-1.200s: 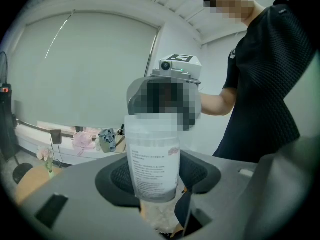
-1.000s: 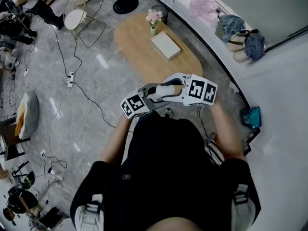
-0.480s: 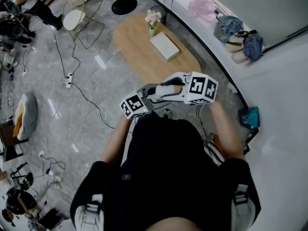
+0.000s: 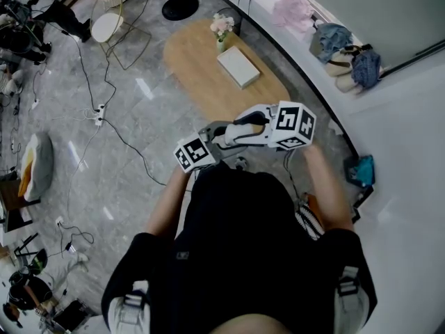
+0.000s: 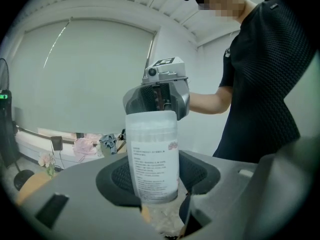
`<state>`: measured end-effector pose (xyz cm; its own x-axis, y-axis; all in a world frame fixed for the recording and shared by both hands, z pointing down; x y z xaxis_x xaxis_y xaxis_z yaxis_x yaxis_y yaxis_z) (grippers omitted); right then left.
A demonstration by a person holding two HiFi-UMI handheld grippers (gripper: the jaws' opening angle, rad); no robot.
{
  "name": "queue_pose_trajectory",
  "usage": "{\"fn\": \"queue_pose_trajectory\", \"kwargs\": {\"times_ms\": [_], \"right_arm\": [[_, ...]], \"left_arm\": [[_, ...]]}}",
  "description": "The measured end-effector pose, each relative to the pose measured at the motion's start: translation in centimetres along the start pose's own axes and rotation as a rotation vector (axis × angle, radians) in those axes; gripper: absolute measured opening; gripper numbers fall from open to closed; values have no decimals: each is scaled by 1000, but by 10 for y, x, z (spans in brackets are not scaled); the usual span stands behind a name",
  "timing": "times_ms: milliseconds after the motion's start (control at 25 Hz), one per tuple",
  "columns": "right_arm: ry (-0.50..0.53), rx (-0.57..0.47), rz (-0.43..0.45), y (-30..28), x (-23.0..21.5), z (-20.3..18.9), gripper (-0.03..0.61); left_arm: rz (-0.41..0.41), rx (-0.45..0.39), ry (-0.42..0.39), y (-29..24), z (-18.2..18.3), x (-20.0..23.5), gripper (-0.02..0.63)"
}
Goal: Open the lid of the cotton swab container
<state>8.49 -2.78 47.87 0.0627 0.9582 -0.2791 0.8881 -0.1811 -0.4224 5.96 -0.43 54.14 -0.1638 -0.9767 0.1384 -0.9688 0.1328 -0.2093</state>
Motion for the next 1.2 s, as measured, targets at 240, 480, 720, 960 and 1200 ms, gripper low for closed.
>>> {"fn": "queue_pose_trajectory", "kwargs": {"times_ms": [240,480,720,960,1200], "right_arm": [[63,-11,-12,3,5,3,186],[150,92,-18,14,7,4,216],[125,174,45,17,8,-5,200],[79,169,97,10,4,3,189],[29,174,139,7,-1,6,184]], "left_arm": [[-29,-53,50,1,2,-2,212],[-55,-71,56,2,2,-1,204],[-65,-96,26,-4,13,-4,202],[-81,-102,31,5,16,-4,202],[-80,-108,34,9,17,-1,204]]}}
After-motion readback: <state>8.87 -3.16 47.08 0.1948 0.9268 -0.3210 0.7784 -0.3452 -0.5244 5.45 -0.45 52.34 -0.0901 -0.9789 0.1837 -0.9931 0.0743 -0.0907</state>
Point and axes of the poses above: the fingertips, and each gripper's own axes: y backward along the fingers, x to its left, z out of its top, the point moved 4 cm from there along y, backward along the fingers, and after that the axes turned 4 degrees about -x, right-handed, at the moved point
